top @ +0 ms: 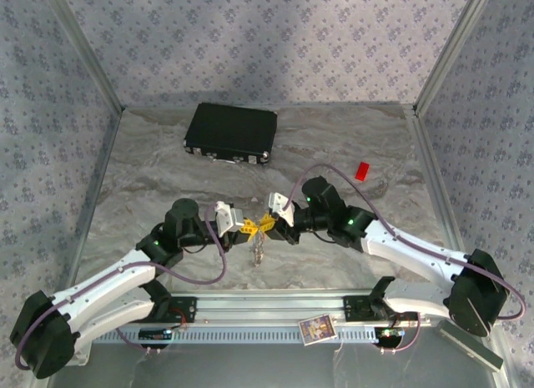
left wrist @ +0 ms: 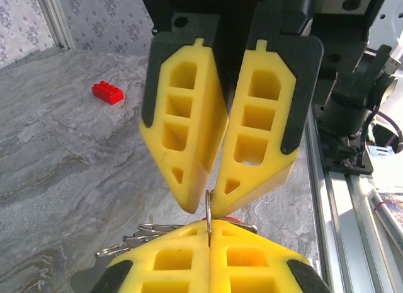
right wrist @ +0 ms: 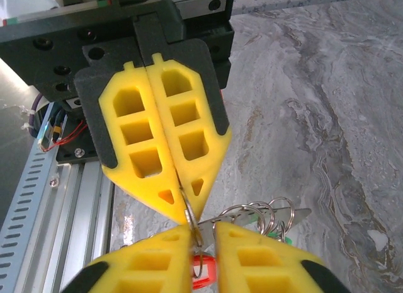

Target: Put the keys on the keyring

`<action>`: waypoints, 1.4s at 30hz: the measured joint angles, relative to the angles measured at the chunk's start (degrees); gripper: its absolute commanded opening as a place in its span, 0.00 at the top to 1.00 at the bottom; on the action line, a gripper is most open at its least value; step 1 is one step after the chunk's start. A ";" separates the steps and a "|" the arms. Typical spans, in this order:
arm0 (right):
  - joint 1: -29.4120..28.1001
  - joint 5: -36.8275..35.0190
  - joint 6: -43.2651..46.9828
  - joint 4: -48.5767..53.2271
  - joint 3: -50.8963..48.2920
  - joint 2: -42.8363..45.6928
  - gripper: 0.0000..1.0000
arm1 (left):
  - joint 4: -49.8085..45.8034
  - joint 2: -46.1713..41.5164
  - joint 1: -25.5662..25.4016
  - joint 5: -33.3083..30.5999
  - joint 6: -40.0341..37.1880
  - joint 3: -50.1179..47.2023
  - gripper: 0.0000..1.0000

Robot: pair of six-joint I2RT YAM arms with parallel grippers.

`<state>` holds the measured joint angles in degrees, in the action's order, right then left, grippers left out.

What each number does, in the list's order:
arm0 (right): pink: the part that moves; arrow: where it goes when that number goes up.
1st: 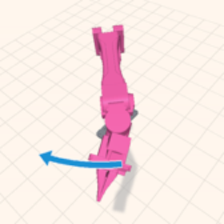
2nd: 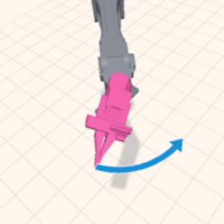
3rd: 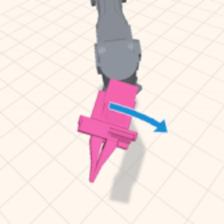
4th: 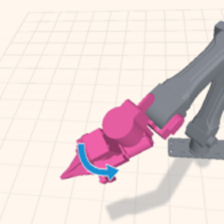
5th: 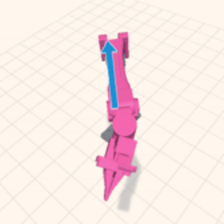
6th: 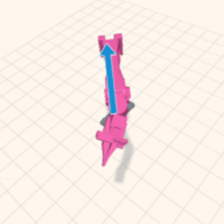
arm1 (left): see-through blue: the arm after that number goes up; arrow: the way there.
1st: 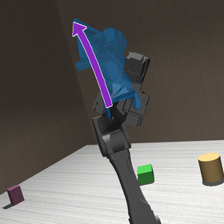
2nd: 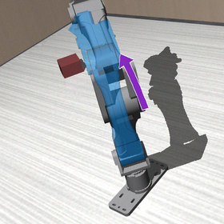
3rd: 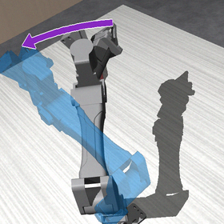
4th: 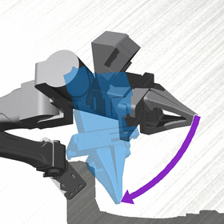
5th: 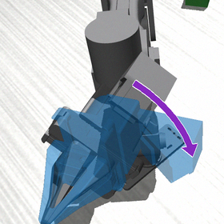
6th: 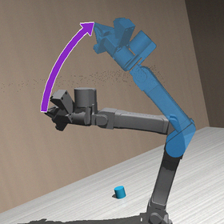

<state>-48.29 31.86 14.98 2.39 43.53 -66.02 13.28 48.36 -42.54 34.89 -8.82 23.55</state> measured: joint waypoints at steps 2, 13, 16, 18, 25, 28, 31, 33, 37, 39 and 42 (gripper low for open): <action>-0.09 0.37 -0.15 -0.15 0.00 -0.13 0.94 | 0.42 0.00 0.00 -0.02 0.37 -0.26 1.00; -0.09 0.57 2.40 3.96 1.18 -0.20 1.00 | -3.63 -0.39 0.00 -1.38 -1.22 1.33 0.80; -0.13 0.09 4.83 8.41 3.63 -0.55 1.00 | -8.55 -0.33 -0.02 -2.21 -3.67 4.31 0.81; -0.39 -0.57 6.49 11.63 5.73 -1.11 1.00 | -11.37 -0.17 -0.02 -2.40 -5.22 6.27 0.81; -1.27 -2.08 10.40 18.01 10.03 -3.08 1.00 | -16.13 1.44 -0.31 -2.12 -7.82 8.57 0.81; -1.55 -2.34 11.56 19.89 11.37 -3.85 1.00 | -16.98 2.03 -0.33 -1.70 -8.26 8.68 0.81; -1.86 -2.51 12.52 21.00 12.63 -4.87 1.00 | -17.53 2.23 -0.35 -1.38 -8.57 8.68 0.83; -2.01 -2.54 13.00 21.66 13.38 -5.49 1.00 | -17.84 2.40 -0.35 -1.22 -8.76 8.68 0.85; -2.27 -2.51 13.44 22.32 14.03 -6.12 1.00 | -17.97 2.40 -0.35 -0.94 -9.18 8.79 0.92; -2.27 -2.54 13.60 22.38 14.05 -6.16 1.00 | -18.14 2.45 -0.35 -0.59 -9.53 8.87 0.99; -2.25 -2.51 13.57 22.43 14.05 -6.14 0.88 | -18.47 2.45 -0.35 -0.39 -10.01 9.01 1.00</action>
<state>-50.54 29.34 28.56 24.82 57.58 -72.16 -5.19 50.81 -42.89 34.50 -18.83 32.56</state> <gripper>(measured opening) 0.051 0.050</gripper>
